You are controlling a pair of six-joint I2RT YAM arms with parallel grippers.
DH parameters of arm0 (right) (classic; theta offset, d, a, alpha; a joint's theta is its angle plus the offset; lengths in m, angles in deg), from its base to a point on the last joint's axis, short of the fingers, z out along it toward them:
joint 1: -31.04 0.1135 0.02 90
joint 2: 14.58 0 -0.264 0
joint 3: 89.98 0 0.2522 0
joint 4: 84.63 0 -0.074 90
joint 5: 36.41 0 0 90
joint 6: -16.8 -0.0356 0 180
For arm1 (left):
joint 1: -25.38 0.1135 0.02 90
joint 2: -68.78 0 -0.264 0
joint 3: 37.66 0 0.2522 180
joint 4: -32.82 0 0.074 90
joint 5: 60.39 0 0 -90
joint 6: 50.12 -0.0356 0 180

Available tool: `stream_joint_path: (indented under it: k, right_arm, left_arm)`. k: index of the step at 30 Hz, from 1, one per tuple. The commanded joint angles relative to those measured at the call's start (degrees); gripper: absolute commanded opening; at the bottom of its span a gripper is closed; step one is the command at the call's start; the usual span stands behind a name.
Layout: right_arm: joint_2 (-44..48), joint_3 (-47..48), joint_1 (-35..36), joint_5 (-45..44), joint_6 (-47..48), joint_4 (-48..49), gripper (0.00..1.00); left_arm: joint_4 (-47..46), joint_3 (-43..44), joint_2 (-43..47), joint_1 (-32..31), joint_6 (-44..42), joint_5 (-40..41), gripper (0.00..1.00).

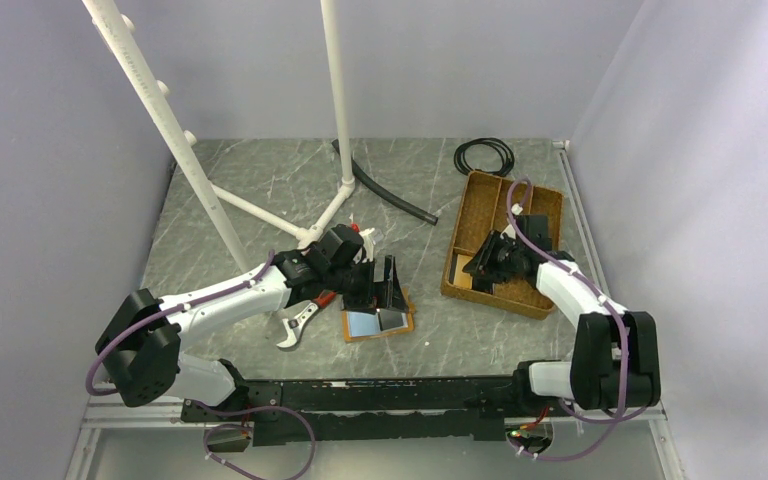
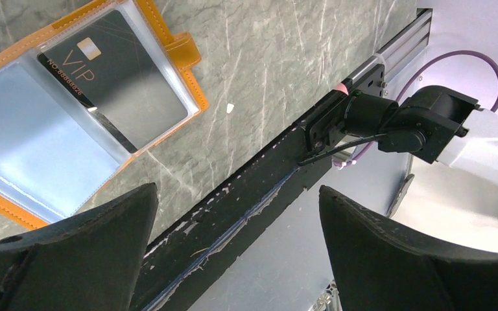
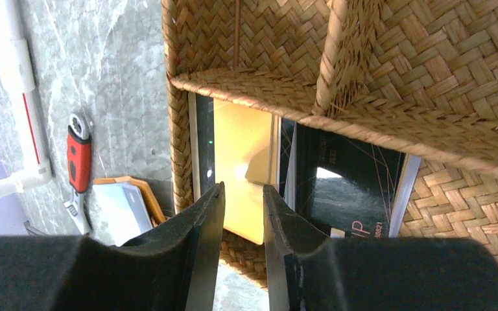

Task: Put the credit cards into the card holder
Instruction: Pick up the credit card from the storage box.

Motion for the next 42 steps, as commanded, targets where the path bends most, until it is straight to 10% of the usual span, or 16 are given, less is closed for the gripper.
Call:
stream_joint_path:
  k: [1, 24, 42]
  right_arm:
    - [2.13, -1.83, 0.4, 0.4, -0.55, -1.86, 0.31]
    - [7.21, -6.31, 0.23, 7.75, -9.22, 11.91, 0.25]
    - [2.19, -3.94, 0.27, -0.45, -4.93, 3.74, 0.28]
  left_arm:
    - [-1.76, 0.63, -0.21, 0.11, -0.88, -0.93, 1.0]
    - [-4.05, 0.52, -1.37, -0.1, 0.49, -2.05, 0.99]
    - [-4.35, 5.51, -7.32, -0.13, -2.15, -2.06, 0.99]
